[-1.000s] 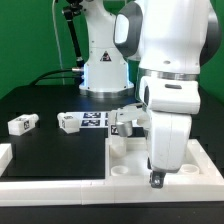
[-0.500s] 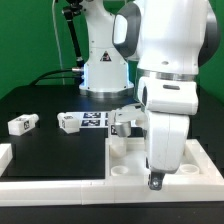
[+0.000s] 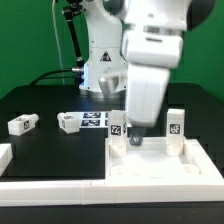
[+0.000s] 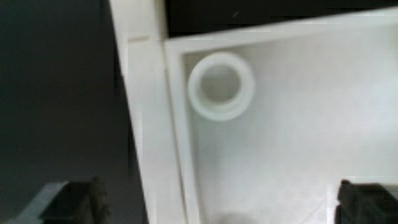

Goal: Assemble square table

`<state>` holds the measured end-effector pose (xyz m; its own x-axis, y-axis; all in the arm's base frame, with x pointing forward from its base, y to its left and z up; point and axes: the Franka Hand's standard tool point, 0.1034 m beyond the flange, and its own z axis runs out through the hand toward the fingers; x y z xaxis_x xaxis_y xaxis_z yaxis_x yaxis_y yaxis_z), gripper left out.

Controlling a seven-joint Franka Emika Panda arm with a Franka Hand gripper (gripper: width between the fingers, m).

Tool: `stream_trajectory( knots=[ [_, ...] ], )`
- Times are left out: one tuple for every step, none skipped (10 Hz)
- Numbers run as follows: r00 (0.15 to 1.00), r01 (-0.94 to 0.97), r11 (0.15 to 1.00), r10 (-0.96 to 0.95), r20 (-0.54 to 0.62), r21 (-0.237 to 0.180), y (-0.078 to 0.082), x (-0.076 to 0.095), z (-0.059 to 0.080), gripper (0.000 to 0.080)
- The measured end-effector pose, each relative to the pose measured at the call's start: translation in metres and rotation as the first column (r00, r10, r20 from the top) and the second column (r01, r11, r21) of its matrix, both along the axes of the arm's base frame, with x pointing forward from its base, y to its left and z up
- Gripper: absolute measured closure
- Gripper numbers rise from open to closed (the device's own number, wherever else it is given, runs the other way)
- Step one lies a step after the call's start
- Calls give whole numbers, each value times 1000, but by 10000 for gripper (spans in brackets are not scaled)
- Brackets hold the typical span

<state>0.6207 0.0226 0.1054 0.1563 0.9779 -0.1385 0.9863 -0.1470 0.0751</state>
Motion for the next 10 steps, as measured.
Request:
stream_trajectory(
  knots=[
    [1000, 16, 1000, -16, -11, -6, -19, -11, 15, 150],
    [996, 84, 996, -84, -9, -6, -48, -33, 29, 150],
    [978, 208, 978, -208, 4, -2, -69, -50, 27, 150],
    [969, 249, 969, -249, 3, -6, -75, -48, 20, 150],
    [948, 318, 948, -318, 16, -1, -72, -45, 19, 150],
    [937, 349, 937, -349, 21, 1, -72, -46, 19, 150],
    [904, 426, 905, -426, 32, 8, -72, -46, 19, 150],
    [852, 521, 853, -521, 45, 24, -72, -48, 16, 150],
    [781, 620, 783, -622, 51, 53, -75, -55, 9, 150],
    [758, 648, 759, -651, 47, 56, -78, -61, 15, 150]
  ],
)
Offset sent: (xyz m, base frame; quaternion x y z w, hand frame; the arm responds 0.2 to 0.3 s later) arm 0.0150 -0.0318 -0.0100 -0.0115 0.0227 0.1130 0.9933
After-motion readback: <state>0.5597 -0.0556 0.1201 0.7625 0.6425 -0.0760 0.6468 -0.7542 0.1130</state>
